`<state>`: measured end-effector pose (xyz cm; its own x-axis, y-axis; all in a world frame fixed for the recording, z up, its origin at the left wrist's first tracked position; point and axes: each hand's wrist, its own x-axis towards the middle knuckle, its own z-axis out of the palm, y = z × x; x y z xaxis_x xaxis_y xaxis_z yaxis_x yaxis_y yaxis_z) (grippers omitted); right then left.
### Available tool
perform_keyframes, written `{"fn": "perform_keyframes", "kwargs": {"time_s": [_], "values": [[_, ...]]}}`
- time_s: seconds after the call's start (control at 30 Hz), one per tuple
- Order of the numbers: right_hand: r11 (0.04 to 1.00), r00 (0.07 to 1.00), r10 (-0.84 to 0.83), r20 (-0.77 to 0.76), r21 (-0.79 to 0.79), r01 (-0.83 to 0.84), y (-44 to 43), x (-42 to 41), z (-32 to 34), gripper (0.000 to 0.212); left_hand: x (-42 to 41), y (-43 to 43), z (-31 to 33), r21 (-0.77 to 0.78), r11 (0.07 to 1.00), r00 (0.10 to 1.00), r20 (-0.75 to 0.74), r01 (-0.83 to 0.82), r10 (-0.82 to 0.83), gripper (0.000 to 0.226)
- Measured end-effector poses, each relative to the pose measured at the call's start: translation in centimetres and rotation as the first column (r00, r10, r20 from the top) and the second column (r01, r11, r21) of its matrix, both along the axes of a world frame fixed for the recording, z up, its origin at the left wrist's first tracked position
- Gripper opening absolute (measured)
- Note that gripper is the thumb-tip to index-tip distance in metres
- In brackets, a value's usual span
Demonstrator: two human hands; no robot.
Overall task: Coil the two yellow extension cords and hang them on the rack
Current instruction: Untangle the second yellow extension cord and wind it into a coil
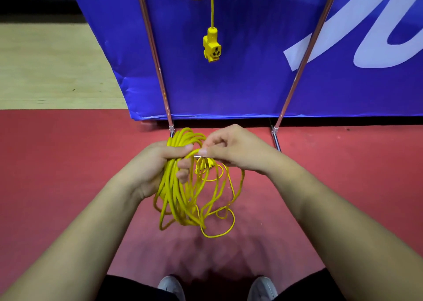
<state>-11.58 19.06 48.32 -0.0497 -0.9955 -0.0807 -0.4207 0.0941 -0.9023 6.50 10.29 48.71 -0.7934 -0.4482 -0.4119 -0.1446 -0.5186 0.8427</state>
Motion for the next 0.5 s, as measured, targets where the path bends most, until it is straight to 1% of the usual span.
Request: {"fn": "perform_keyframes", "kwargs": {"time_s": [0.03,0.07,0.13,0.2,0.27,0.33,0.4,0.5], "values": [[0.999,1.0,0.011,0.014,0.039,-0.012,0.3,-0.5,-0.6,0.029,0.0,-0.3,0.1,0.05,0.998,0.999,-0.033,-0.036,0.038,0.007],[0.996,0.999,0.027,0.045,0.082,-0.03,0.6,-1.1,-1.3,0.026,0.2,-0.6,0.3,0.098,0.992,0.995,-0.057,-0.073,0.079,0.009],[0.99,0.985,-0.004,0.172,0.137,-0.02,1.5,-2.8,-3.3,0.012,0.4,-1.0,0.5,0.15,0.982,0.989,-0.071,-0.118,0.13,0.012],[0.987,0.962,-0.078,0.263,0.156,0.037,2.2,-4.1,-4.3,0.002,0.4,-1.1,0.2,0.132,0.984,0.992,-0.03,-0.117,0.122,0.01],[0.986,0.955,-0.105,0.277,0.157,0.063,2.2,-4.5,-4.3,0.004,0.4,-1.0,-0.1,0.092,0.992,0.996,0.022,-0.09,0.088,0.007],[0.987,0.966,-0.118,0.23,0.134,0.089,2.0,-4.4,-3.9,0.006,0.4,-1.0,-0.1,0.045,0.997,0.995,0.077,-0.065,0.061,0.007],[0.989,0.978,-0.129,0.166,0.092,0.115,1.8,-4.2,-3.1,0.007,0.7,-1.1,0.0,0.029,0.998,0.991,0.12,-0.059,0.055,0.02],[0.998,0.998,-0.067,0.003,0.019,0.067,1.6,-3.2,-0.9,0.009,0.8,-0.9,0.0,0.043,0.999,0.995,0.096,-0.018,0.014,0.024]]}}
